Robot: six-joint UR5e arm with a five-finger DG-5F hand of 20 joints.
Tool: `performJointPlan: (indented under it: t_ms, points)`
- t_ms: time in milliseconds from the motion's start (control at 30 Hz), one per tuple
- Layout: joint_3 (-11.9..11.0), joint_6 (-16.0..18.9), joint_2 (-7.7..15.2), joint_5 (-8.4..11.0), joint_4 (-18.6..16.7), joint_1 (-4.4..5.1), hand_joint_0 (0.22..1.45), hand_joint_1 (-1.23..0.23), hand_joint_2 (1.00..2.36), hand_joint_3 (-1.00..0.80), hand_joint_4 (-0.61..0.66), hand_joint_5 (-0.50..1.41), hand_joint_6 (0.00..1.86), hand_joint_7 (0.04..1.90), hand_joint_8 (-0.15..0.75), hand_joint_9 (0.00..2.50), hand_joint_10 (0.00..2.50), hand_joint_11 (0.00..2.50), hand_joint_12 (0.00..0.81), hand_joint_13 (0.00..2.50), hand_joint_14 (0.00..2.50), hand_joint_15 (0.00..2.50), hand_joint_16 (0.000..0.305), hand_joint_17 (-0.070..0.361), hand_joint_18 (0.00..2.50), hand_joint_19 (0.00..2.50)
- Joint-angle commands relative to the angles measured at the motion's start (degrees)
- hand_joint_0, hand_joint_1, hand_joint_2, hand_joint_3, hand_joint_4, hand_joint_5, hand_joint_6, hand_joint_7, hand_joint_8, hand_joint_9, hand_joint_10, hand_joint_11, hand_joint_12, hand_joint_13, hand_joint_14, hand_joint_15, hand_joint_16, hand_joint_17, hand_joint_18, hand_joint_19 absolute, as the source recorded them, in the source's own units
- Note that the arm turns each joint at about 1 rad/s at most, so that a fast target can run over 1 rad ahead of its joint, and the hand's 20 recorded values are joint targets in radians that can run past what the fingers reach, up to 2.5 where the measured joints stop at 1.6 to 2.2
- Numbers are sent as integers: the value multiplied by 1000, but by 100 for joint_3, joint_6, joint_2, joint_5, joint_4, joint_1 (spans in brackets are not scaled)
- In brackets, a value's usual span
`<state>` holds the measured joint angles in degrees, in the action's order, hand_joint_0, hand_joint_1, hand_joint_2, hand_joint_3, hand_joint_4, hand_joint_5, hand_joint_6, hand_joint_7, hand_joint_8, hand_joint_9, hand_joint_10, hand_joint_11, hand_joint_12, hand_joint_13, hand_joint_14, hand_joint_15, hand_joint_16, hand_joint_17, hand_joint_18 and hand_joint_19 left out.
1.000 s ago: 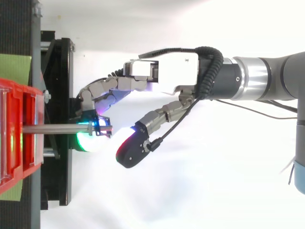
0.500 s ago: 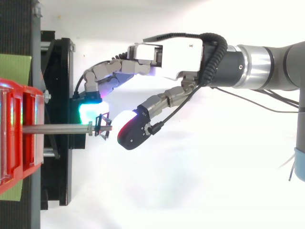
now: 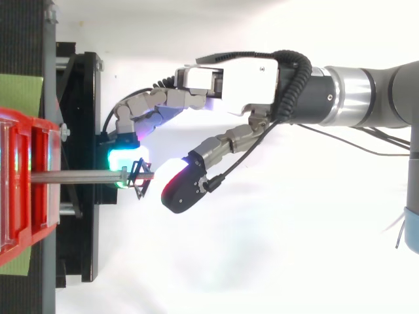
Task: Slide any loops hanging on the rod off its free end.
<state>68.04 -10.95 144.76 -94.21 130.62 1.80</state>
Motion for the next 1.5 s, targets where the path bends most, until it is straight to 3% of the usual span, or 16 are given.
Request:
performJointPlan:
  t_ms: [0, 733, 967, 1067, 1267, 1467]
  points:
    - [-1, -3, 0, 17, -1, 22, 587, -565, 1002, -476, 219, -92, 502, 1284, 258, 634, 0, 0, 283, 609, 0, 22, 34, 77, 542, 237]
    - [-10, -3, -9, 140, -10, 127, 564, -502, 1000, -500, 221, -90, 502, 1306, 259, 642, 0, 0, 286, 617, 0, 25, 35, 79, 566, 272]
    - [-10, -3, 0, 193, -1, 145, 589, -567, 1000, -495, 222, -81, 501, 1365, 259, 662, 1, 0, 277, 638, 0, 35, 34, 76, 587, 281]
    - [-10, -3, 0, 219, -1, 162, 604, -598, 1005, -452, 217, -75, 510, 1444, 259, 671, 1, 0, 272, 652, 0, 37, 33, 74, 596, 280]
    - [-10, -3, 0, 219, -1, 162, 614, -612, 1021, -236, 192, -89, 619, 1357, 259, 689, 0, 2, 274, 652, 1, 36, 33, 74, 599, 285]
    - [-10, -3, 0, 219, -10, 162, 613, -614, 1021, -209, 180, -84, 628, 1355, 261, 698, 0, 10, 277, 648, 1, 39, 33, 74, 595, 286]
